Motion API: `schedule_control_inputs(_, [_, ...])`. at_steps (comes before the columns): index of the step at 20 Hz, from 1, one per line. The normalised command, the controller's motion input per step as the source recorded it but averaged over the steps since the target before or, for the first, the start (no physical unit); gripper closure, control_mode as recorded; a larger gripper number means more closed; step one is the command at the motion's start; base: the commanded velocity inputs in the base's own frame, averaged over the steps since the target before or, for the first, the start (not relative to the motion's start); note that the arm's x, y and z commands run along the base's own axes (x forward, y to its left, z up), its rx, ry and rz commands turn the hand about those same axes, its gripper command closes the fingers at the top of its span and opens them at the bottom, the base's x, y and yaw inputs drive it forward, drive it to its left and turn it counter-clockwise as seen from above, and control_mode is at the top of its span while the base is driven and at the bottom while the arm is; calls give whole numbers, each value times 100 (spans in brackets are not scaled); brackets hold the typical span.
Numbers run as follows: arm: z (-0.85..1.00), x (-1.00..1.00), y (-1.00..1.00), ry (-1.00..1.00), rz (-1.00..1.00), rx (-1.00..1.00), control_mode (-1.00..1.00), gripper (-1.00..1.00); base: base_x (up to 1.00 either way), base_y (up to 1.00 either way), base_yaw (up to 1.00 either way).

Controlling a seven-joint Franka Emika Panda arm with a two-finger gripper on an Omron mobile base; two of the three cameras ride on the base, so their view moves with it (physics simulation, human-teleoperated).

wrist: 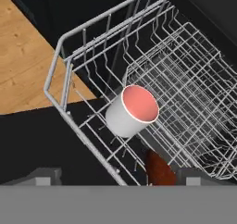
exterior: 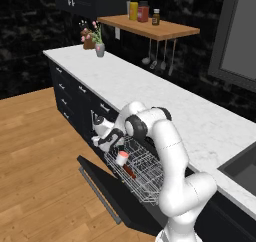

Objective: Pick up the cup and bowl from the counter, place them in the dishwasher, and close the dishwasher door.

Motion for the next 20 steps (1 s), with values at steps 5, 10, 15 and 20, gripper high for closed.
schedule_control_inputs(5, [57, -89, 33, 26, 0, -2, -100, -100, 0, 0, 0])
schedule_control_inputs(10, [73, -100, 3, 25, 0, -2, -100, -100, 0, 0, 0])
schedule_control_inputs(15, [-6, -99, 12, 1, 7, -1, -100, -100, 0, 0, 0])
schedule_control_inputs(20, [4, -97, 27, 7, 9, -4, -100, -100, 0, 0, 0])
